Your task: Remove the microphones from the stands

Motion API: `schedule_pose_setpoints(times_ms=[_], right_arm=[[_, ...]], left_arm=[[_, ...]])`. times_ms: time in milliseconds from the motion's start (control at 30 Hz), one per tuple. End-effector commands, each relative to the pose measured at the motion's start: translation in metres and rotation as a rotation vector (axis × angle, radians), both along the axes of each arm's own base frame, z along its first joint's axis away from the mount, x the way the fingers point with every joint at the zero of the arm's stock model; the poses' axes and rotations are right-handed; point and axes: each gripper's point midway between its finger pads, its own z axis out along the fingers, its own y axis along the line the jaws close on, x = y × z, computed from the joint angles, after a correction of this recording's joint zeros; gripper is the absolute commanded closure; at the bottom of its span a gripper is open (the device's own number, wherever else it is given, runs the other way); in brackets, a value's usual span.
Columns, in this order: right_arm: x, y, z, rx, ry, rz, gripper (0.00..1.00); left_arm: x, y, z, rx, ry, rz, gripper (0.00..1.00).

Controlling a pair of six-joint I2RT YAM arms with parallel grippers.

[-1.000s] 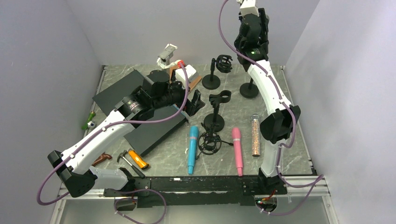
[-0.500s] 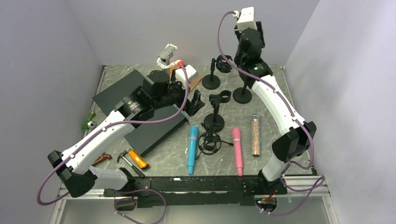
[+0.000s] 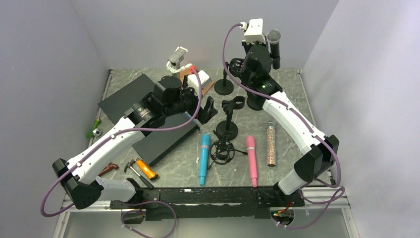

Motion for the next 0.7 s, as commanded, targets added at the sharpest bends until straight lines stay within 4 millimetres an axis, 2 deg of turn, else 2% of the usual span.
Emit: schedule_pose_setpoints(times_ms=[0, 200, 333, 367, 400, 467, 600, 633, 667], right_arm=[[-0.016, -0.015, 0.04, 0.087, -0.102, -0.046, 1.0], [-0.017, -0.013, 0.053, 0.115, -0.113, -0.028, 1.0], [-0.018, -0.011, 0.05, 0.127, -0.086, -0.002, 1.0], [-0.019, -0.011, 0.05, 0.132, -0.081, 0.001, 0.95], [-0.021, -0.011, 0.05, 0.138, -0.077, 0.01, 0.87], [-0.025, -0.01, 0.047, 0.138, -0.048, 0.038, 0.59], [-0.038, -0.009, 0.047, 0.159, -0.011, 0.114, 0.16], [-0.041, -0.011, 0.047, 0.162, -0.002, 0.127, 0.06], [-0.042, -0.013, 0.045, 0.153, 0.013, 0.148, 0.02]], left_arm=[[0.003, -0.008, 0.004, -0.033, -0.011, -0.005, 0.01], [0.006, -0.01, -0.001, -0.029, 0.0, -0.007, 0.01], [0.008, -0.011, -0.004, -0.034, 0.006, -0.012, 0.01], [0.007, -0.012, -0.004, -0.038, 0.005, -0.019, 0.01], [0.007, -0.012, -0.005, -0.044, 0.002, -0.023, 0.01], [0.006, -0.013, -0.003, -0.058, -0.002, -0.037, 0.01], [0.008, -0.021, 0.0, -0.102, -0.016, -0.061, 0.01], [0.009, -0.024, 0.004, -0.122, -0.022, -0.064, 0.01], [0.01, -0.026, 0.009, -0.138, -0.024, -0.07, 0.01]])
